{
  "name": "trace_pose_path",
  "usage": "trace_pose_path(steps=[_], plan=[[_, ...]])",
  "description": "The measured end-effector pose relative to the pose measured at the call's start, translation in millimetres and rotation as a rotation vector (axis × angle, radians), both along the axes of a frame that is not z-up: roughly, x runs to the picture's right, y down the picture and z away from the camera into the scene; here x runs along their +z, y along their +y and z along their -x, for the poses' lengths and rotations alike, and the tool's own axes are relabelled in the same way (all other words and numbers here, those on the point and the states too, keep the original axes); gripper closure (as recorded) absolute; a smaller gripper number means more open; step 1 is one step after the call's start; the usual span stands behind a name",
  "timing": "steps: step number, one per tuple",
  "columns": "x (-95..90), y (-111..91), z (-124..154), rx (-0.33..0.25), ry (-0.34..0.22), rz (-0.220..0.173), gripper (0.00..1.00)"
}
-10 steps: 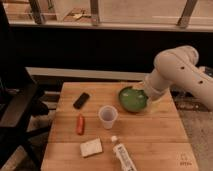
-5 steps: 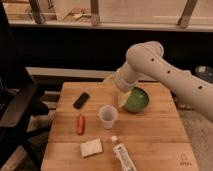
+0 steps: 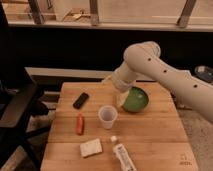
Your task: Place the eraser in the ceramic cup
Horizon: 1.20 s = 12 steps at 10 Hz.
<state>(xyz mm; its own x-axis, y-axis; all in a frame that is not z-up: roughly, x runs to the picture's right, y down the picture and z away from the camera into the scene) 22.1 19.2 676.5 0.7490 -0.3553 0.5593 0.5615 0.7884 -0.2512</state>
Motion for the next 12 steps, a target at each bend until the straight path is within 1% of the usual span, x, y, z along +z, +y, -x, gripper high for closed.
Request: trace_pose_path(steps=[2,3,4,5,6,8,9,10,12], plan=[[24.7,-4.8,30.7,-0.124,-0.027,-0.022,0.20],[46.0,-9.4,58.5,-0.201,-0.058,-0.033,0.20],[64.3,-11.8,77.0,-0.243,-0.081,-0.027,0.20],[81.7,-14.7,94.0,-0.256,-0.109,-0.021,0.20],[100.6,-16.8,111.4,-0.254,-0.143,-0.013,0.20],[129.4,-18.9,131.2,-0.206,-0.199,0.006,0.20],[134.2,-18.9,136.5,-0.196,-0.211,0.010,0.20],[135.3,-18.9,138.2,-0.194,-0.215,0.011,0.20],[136.1,-19.3,135.0,-0.191,-0.210,0.011,0.20]])
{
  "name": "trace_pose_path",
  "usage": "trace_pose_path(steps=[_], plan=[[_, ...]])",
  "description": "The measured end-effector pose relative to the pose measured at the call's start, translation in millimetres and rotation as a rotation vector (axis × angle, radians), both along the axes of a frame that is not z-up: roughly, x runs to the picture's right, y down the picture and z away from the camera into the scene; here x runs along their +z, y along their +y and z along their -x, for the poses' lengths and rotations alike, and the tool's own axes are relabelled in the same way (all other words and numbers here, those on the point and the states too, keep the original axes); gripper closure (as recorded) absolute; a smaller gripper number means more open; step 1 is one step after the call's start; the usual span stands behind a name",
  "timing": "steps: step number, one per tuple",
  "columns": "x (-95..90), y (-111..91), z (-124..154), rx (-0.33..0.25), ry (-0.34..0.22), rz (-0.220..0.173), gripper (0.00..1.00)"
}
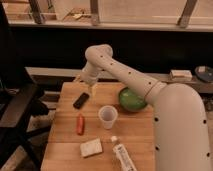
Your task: Place the eraser in the ceramic cup
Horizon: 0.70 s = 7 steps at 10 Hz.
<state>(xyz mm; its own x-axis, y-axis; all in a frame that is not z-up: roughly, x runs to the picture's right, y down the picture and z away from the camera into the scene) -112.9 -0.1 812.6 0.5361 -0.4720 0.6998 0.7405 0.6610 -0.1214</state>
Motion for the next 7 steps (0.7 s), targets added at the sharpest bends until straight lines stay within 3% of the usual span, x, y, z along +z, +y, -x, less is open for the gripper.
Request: trace_pose_path(steps=[1,4,6,7], plan=[[2.9,-1.4,-1.0,0.000,0.012,-0.005,0.20],[44.5,-11.0,4.7,-0.024,0.086,-0.058,0.20],[67.8,-2.6,20.8,-0.047,0.088,-0.050,0.20],[78.2,7.3,28.3,-0.051,0.075,-0.027,0.20]])
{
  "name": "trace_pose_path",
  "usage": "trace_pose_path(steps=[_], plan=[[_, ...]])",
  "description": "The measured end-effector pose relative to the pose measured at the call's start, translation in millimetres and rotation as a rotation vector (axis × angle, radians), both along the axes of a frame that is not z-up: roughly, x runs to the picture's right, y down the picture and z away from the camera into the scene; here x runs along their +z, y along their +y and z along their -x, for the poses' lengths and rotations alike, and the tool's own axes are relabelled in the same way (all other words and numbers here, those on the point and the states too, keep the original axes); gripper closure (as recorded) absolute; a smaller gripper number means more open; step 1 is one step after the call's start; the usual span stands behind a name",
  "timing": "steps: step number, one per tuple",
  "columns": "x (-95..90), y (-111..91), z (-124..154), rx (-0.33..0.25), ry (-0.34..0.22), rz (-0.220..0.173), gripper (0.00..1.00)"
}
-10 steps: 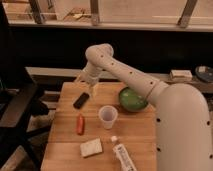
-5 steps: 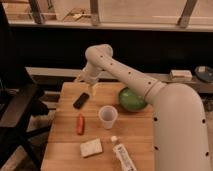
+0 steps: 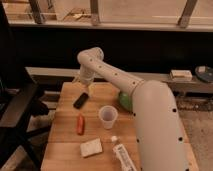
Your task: Place the eraser in the ceramic cup
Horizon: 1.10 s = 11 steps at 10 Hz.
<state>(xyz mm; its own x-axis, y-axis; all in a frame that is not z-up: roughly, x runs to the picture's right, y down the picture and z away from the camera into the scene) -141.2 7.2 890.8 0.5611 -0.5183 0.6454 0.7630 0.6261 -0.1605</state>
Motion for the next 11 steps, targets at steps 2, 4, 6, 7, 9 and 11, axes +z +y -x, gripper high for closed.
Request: trace_pose_path(steps=[2,4,6,7,9,11], plan=[[22.8,22.9,5.5,0.023,-0.023,0.065,0.20],[41.1,40.0,10.6,0.053,-0.045,0.117,0.20],[56.9,52.4,14.2,0.082,-0.067,0.158,0.20],[65.6,57.5,15.0,0.104,-0.079,0.179,0.20],[70.5,58.9,14.1,0.130,-0.095,0.200,0.33],[70.0,46.3,7.0,0.139,-0.115,0.175,0.71]])
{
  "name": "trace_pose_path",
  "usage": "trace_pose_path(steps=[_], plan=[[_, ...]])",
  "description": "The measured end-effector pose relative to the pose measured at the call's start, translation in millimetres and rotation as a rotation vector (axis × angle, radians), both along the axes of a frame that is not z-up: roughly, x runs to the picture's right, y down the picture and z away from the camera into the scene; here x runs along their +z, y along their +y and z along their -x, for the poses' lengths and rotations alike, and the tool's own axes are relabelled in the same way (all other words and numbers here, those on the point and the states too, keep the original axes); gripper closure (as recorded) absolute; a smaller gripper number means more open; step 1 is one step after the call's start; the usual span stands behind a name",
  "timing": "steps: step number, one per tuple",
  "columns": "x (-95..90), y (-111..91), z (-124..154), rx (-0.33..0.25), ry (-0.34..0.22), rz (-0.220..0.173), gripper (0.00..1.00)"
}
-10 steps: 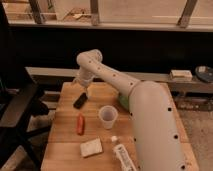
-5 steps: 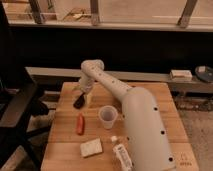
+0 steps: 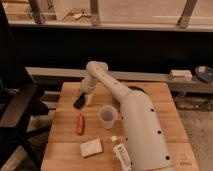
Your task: Place the eraser in the ceramic cup
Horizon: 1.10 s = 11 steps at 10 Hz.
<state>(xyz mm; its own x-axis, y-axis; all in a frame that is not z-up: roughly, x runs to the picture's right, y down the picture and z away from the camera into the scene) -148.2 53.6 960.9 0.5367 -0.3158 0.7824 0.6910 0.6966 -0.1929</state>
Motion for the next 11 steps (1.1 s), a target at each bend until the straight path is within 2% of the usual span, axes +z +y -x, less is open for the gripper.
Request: trace_pose_path(steps=[2,3,5,8,10,11], plan=[[-7.1,-8.2,-4.3,-0.002,0.002,-0.012,0.92],[-11.7,-15.3,-4.9,0.005,0.004,-0.024,0.98],[-31.9,-39.7,-8.6,0.023,-0.002,-0.076,1.00],[-93.6,-85.7,-15.3,0.044,-0.032,-0.176,1.00],[-137.7,-100.1,-20.2,0.041,-0.054,-0.221,1.00],[-166.5,-102.3,-24.5,0.042,-0.073,-0.229,1.00]])
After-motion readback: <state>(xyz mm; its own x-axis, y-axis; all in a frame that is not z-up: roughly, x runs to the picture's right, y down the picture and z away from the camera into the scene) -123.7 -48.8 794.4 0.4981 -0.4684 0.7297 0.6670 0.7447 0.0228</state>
